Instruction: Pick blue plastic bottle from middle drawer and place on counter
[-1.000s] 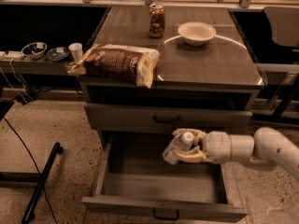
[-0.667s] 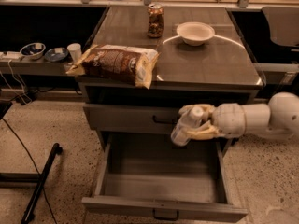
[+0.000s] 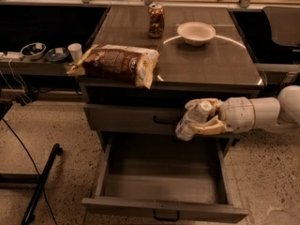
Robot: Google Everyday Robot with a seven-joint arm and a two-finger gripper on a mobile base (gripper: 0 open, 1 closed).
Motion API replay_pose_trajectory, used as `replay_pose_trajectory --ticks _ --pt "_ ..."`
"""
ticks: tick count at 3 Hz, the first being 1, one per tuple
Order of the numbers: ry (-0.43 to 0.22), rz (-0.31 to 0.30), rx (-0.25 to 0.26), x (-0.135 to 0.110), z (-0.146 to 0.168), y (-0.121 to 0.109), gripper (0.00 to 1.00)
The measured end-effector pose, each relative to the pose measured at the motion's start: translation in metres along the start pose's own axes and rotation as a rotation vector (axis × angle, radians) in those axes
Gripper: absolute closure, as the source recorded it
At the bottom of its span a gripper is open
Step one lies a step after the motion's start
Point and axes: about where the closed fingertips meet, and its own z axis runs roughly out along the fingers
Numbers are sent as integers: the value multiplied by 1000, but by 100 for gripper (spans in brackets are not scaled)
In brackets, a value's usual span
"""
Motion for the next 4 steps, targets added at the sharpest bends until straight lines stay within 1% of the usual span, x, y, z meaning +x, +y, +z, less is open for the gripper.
replay_pose_trajectory --ticks 1,2,3,4 --pt "24 -68 0 -15 -8 -9 100" --pt "-16 -128 6 -60 -28 -28 100" --pt "-121 -202 -8 -123 -54 -49 100" --pt "-198 -182 30 -164 -78 -85 100"
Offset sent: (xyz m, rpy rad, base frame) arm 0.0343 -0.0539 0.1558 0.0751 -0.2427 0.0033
